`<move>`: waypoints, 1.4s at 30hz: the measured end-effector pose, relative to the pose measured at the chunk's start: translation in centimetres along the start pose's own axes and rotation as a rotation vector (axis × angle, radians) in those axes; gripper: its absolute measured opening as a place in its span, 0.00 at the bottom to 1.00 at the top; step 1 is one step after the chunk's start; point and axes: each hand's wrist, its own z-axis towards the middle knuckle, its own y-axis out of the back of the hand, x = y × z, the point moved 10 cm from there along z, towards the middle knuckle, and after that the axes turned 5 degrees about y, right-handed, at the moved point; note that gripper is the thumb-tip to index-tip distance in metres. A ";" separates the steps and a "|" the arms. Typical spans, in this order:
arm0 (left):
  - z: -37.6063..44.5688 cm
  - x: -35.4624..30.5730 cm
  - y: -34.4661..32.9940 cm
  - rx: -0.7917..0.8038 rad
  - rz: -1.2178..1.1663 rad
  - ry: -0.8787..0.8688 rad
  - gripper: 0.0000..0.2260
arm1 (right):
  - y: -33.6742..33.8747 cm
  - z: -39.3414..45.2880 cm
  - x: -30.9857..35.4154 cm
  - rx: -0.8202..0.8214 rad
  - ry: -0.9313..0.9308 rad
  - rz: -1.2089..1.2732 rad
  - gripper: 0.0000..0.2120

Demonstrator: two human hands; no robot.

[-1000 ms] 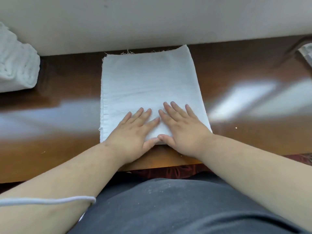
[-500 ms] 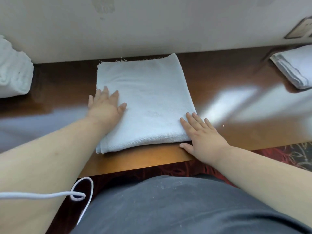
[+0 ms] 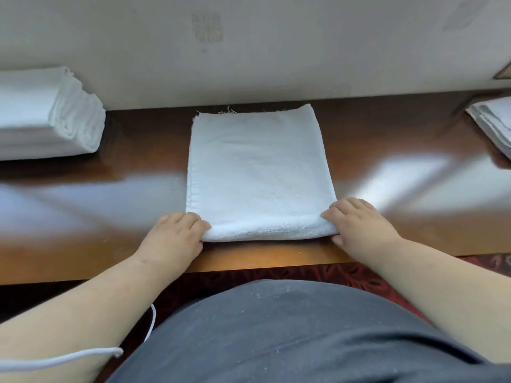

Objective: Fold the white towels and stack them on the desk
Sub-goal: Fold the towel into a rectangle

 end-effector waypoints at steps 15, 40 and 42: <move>1.7 8.5 7.6 -0.330 -1.149 0.580 0.13 | 10.0 -0.4 -5.4 -0.549 -0.347 1.022 0.13; 11.3 10.3 -0.2 -0.125 -1.050 1.024 0.35 | 3.1 14.4 -11.8 -0.262 -0.833 0.728 0.17; 10.1 9.9 -1.6 -0.030 -1.056 1.036 0.33 | 3.3 14.3 -11.6 -0.279 -0.833 0.724 0.16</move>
